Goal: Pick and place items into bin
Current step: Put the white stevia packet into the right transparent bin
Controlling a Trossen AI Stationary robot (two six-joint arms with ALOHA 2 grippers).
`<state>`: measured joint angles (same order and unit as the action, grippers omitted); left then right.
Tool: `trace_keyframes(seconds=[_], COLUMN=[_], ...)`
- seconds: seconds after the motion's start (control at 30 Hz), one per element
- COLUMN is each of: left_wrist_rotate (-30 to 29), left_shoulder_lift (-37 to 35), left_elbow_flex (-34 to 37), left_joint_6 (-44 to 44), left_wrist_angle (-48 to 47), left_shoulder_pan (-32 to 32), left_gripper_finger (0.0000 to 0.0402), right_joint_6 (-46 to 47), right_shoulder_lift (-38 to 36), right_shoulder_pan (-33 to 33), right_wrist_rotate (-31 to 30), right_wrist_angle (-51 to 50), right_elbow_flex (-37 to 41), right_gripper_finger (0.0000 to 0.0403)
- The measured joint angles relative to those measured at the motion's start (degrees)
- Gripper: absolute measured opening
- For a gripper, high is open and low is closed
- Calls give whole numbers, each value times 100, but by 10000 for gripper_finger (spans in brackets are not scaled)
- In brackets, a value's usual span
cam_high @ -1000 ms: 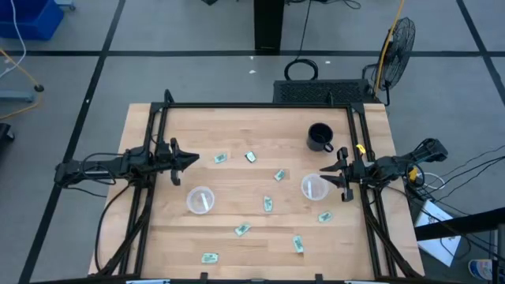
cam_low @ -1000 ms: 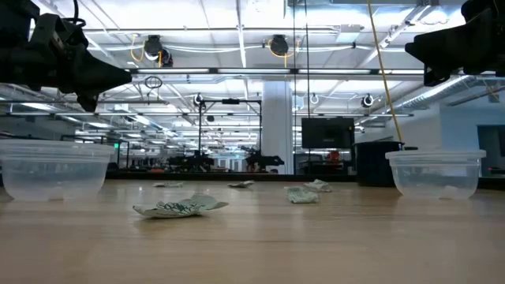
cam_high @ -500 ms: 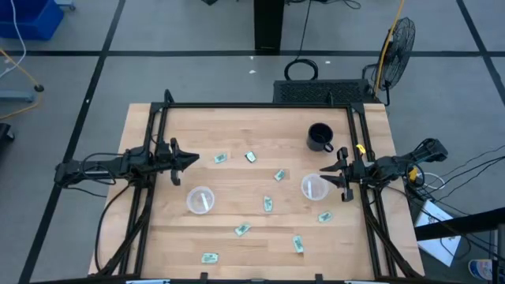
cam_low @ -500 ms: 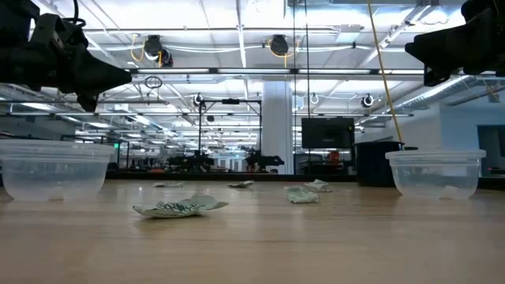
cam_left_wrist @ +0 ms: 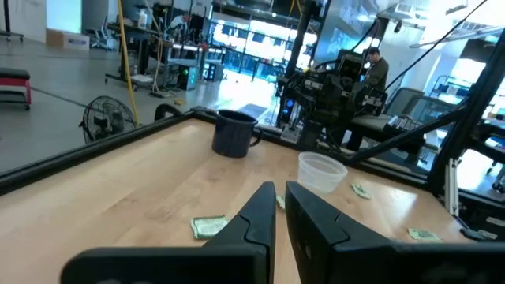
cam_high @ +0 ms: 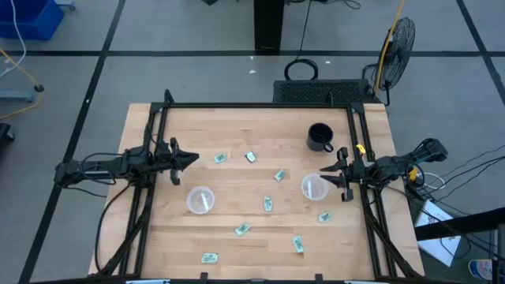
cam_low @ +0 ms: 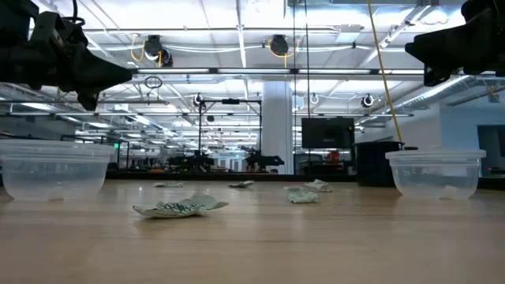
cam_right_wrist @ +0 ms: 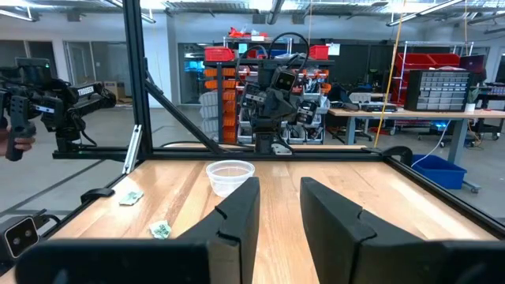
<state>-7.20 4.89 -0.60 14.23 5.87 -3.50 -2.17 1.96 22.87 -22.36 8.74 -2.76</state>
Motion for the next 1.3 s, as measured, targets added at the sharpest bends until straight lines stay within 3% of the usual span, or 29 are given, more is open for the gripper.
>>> trace_keyframes(seconds=[0.33, 0.5, 0.7, 0.87, 1.07, 1.3], left_wrist_rotate=[-227, -946, -966, -1030, -1692, -1718], left_shoulder_lift=[-2, -2, -2, -2, -2, 170], left_elbow_flex=[0, 0, 0, -2, -2, -54], left_joint_6=[-78, -254, -1011, -1315, -1195, -1067], left_wrist_angle=[628, 1028, 1389, 1355, 1235, 1202], left_shoulder_pan=[0, -1, -1, -1, -8, -219], left_gripper_finger=[35, 35, 35, 35, 35, 35], right_joint_6=[0, 0, -246, -438, -1181, -1549], right_shoulder_lift=[0, -1, 0, 0, 63, 879], right_shoulder_pan=[0, -1, -2, -2, -14, -554], right_wrist_rotate=[-1, 1, -45, -468, -1959, -1646], right_wrist_angle=[1, 3, 187, 559, 758, 1090], right_elbow_flex=[0, 0, 0, 0, 0, -283], right_gripper_finger=[86, 86, 86, 86, 86, 87])
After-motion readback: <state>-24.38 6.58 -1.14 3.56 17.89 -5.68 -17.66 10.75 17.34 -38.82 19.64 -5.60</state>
